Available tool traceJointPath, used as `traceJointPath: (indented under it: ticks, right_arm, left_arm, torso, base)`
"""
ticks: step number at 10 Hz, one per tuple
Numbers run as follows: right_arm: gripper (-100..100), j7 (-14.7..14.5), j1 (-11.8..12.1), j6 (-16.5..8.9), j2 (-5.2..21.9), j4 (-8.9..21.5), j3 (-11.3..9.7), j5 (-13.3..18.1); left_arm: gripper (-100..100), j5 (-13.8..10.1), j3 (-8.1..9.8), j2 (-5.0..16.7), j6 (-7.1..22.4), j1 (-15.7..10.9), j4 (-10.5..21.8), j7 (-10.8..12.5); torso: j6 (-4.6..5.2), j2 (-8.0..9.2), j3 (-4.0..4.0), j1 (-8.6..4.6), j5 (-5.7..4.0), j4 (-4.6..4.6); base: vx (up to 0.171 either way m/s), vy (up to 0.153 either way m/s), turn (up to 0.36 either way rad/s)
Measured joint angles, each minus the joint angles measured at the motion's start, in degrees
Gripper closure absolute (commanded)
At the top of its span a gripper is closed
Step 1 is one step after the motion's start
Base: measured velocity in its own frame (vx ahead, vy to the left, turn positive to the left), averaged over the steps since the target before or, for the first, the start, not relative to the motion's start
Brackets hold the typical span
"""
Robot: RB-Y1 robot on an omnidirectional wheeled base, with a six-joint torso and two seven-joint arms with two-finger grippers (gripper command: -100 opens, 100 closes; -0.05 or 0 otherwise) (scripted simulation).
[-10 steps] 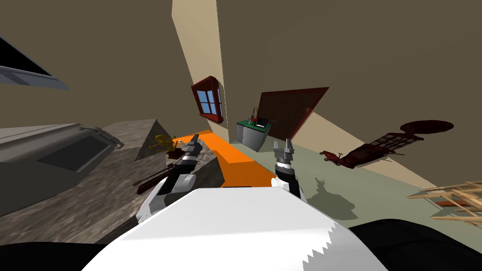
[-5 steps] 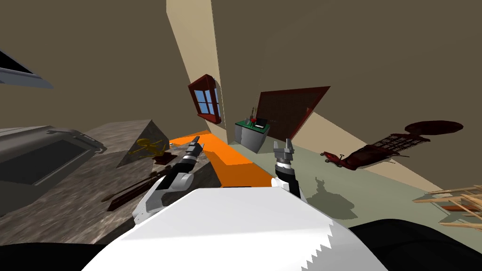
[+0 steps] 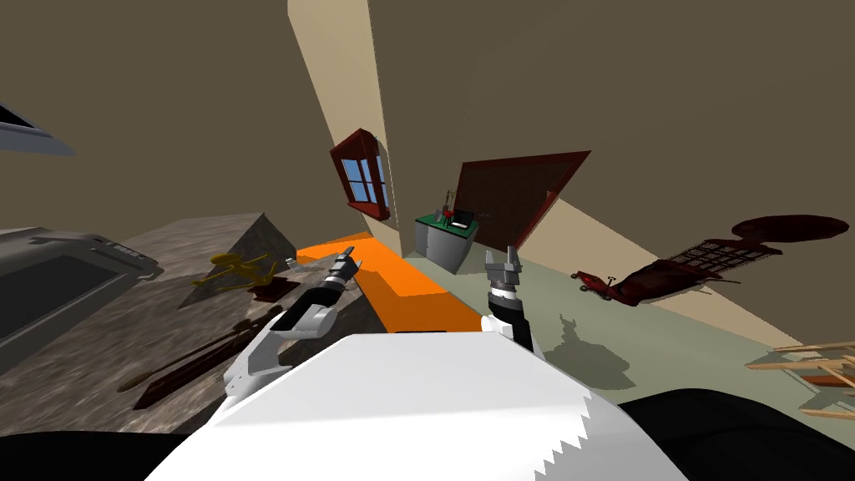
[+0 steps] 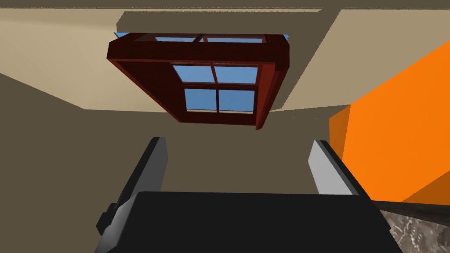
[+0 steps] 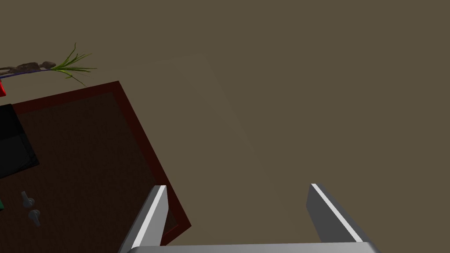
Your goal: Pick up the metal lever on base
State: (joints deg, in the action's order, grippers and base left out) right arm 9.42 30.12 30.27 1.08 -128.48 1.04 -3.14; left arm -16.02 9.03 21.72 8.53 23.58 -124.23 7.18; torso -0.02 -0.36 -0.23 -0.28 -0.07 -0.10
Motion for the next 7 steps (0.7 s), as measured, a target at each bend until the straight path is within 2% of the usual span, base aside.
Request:
traceJointPath:
  ticks: [2, 4, 7]
  right_arm:
    - [0, 0.0, 0.0, 0.0, 0.0, 0.0, 0.0, 0.0]
    - [0, 0.0, 0.0, 0.0, 0.0, 0.0, 0.0, 0.0]
    - [0, 0.0, 0.0, 0.0, 0.0, 0.0, 0.0, 0.0]
  left_arm:
    - [-100, -1.2, 0.39, 0.9, 2.8, 0.1, 0.2, 0.9]
    - [-100, -3.4, 0.98, 2.5, 6.0, 0.2, 0.8, 2.1]
    - [-100, -7.8, 2.25, 6.2, 10.6, -0.6, 3.4, 4.5]
  torso:
    - [0.0, 0.21, 0.11, 0.15, 0.02, 0.04]
    - [0.0, 0.19, 0.11, 0.14, 0.02, 0.04]
    - [0.0, 0.08, 0.04, 0.02, 0.0, 0.02]
  base:
    - [0.048, -0.032, 0.007]
    - [0.084, -0.043, 0.022]
    - [0.08, -0.063, 0.025]
